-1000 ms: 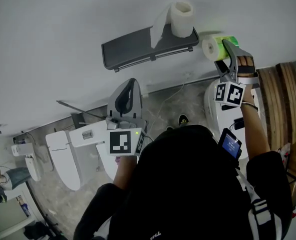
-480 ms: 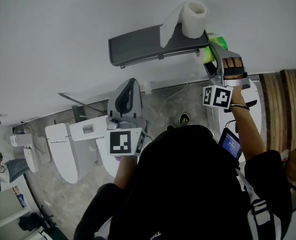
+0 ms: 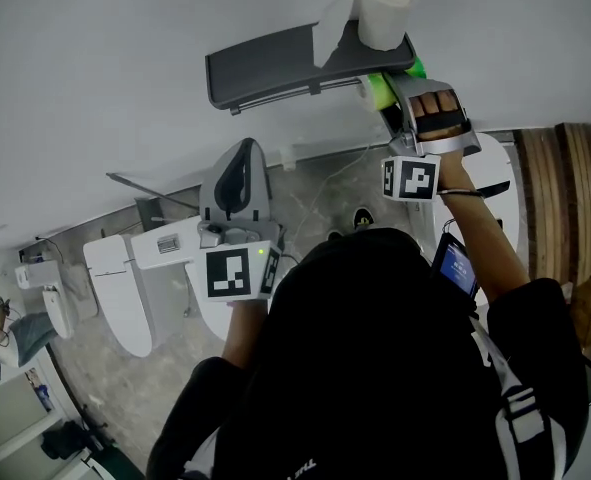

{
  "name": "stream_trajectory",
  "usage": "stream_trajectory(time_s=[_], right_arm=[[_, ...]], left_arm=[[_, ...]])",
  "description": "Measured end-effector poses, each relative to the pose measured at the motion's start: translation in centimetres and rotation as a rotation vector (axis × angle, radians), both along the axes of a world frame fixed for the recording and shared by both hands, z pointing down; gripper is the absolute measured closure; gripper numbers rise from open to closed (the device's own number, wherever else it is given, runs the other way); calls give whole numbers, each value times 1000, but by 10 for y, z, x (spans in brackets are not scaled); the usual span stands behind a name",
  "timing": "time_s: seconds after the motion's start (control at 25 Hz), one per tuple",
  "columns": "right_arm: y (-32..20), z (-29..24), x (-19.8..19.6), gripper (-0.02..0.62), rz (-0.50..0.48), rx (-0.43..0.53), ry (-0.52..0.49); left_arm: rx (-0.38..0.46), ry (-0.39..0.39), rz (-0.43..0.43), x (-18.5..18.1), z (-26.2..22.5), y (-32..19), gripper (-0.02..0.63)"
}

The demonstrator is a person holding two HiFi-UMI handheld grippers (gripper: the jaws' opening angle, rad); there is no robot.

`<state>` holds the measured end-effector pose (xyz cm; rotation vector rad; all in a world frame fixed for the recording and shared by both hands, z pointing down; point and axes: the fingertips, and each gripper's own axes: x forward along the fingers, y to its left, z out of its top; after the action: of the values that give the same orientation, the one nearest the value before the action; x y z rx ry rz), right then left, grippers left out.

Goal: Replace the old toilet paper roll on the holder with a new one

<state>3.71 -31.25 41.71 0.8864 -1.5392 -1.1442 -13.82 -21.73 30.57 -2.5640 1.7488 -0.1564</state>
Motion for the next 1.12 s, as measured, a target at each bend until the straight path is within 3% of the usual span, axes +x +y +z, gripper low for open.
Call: stream_trajectory(time_s=[0.72,1.12], right_arm=[[11,2,-47,219,27,-74,66],[14,4,-67,219,23,-126,28]], left_arm=[[7,21,-11,-14,0,20,584],[2,32,1,-16,1,28,584]])
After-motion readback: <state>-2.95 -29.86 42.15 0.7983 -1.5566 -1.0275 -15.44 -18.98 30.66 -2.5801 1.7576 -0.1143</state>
